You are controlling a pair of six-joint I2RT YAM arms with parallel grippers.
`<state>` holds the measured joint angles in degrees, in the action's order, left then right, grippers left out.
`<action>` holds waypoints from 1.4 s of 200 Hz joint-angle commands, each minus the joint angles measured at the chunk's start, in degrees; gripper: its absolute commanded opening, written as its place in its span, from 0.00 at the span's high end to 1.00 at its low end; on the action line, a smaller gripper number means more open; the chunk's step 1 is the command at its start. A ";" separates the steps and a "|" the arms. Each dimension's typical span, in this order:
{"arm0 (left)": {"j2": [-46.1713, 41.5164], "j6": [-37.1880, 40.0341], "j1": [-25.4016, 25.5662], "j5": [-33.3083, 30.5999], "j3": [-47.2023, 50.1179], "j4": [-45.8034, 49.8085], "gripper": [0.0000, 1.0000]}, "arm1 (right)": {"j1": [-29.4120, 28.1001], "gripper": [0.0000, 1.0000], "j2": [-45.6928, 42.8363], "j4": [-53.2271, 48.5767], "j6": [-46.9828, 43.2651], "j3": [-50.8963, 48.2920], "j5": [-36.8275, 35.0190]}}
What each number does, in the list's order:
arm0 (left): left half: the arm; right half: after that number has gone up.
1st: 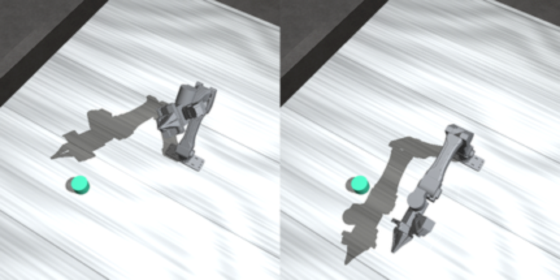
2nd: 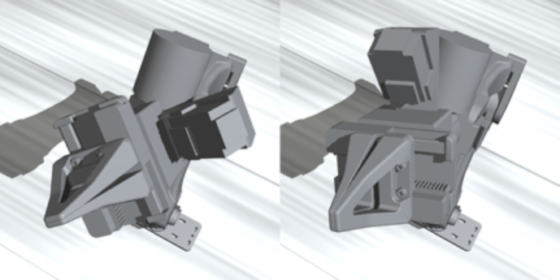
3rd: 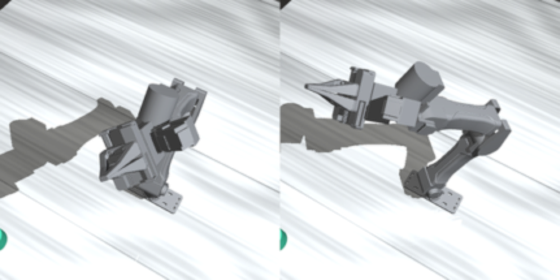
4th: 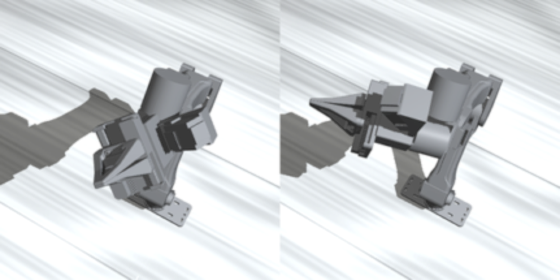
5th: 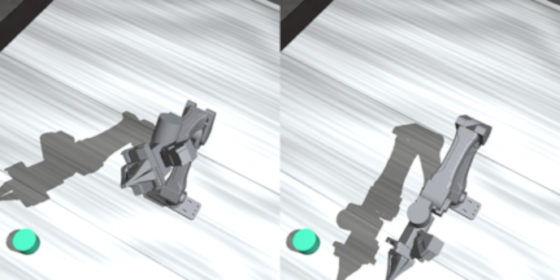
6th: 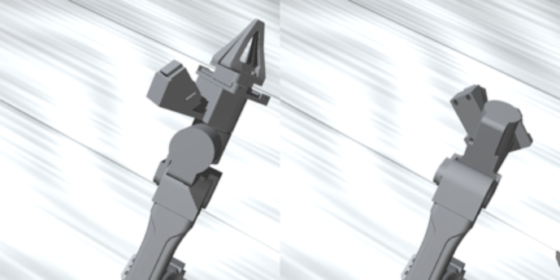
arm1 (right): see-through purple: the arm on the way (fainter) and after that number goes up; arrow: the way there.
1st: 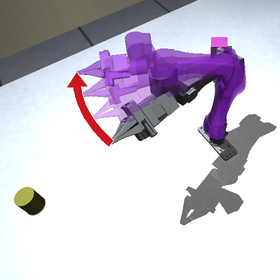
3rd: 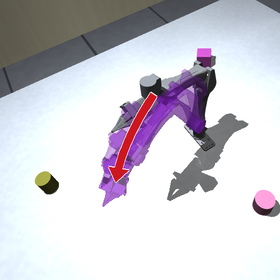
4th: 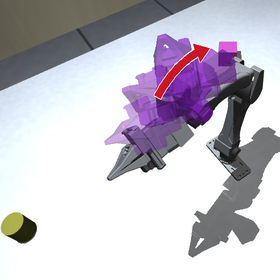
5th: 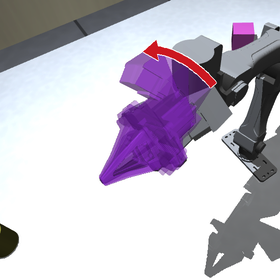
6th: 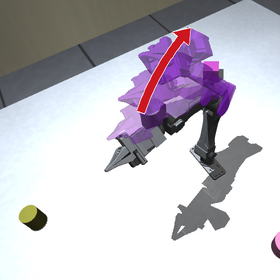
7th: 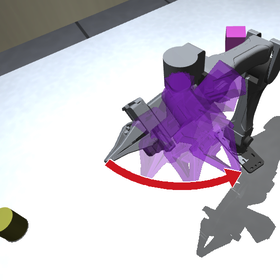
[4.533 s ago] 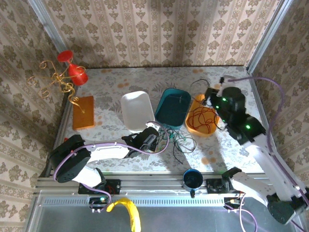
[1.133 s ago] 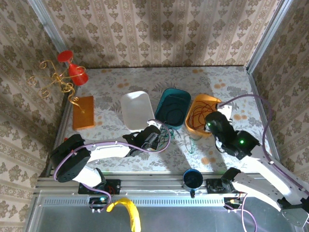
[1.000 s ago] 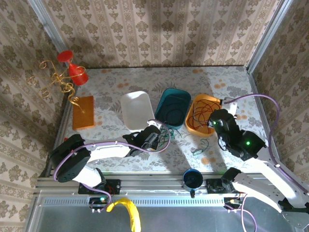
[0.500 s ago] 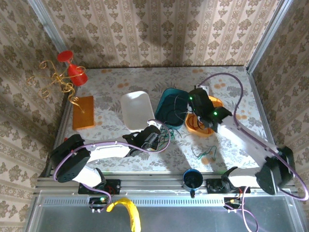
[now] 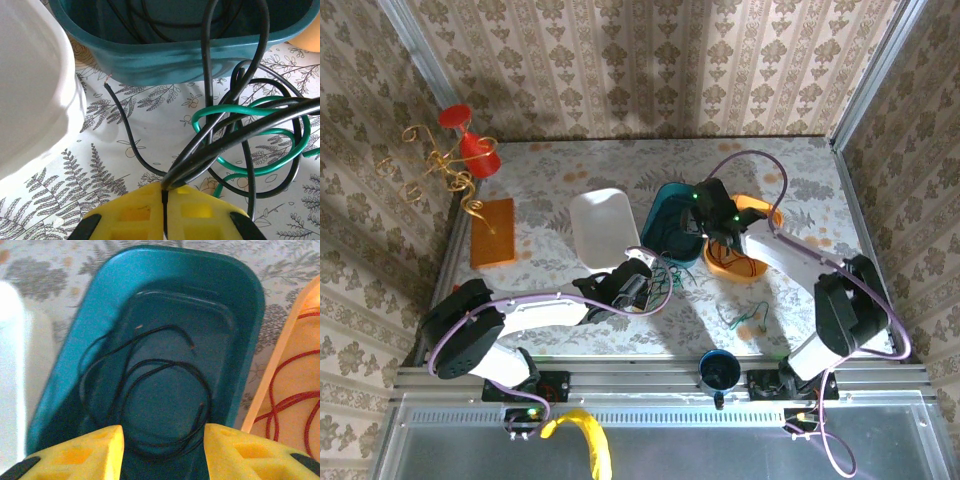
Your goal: Untangle the cables
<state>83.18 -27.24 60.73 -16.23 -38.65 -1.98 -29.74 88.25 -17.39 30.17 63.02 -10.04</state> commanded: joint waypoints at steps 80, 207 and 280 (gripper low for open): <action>-0.14 1.16 0.29 1.11 -0.72 0.36 1.00 | -6.56 0.56 -2.29 0.84 -1.11 -7.65 15.36; -1.95 0.05 -1.04 1.52 2.01 1.04 0.76 | -8.13 1.00 -7.39 0.96 1.42 -9.18 7.33; -1.74 -0.27 -2.83 5.40 4.51 -2.12 1.00 | -7.62 1.00 -20.84 -0.34 4.89 -10.49 4.88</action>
<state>81.67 -27.11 58.39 -12.67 -34.59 -3.11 -37.74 70.96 -15.92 33.21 53.19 -1.78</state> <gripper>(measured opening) 0.049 0.066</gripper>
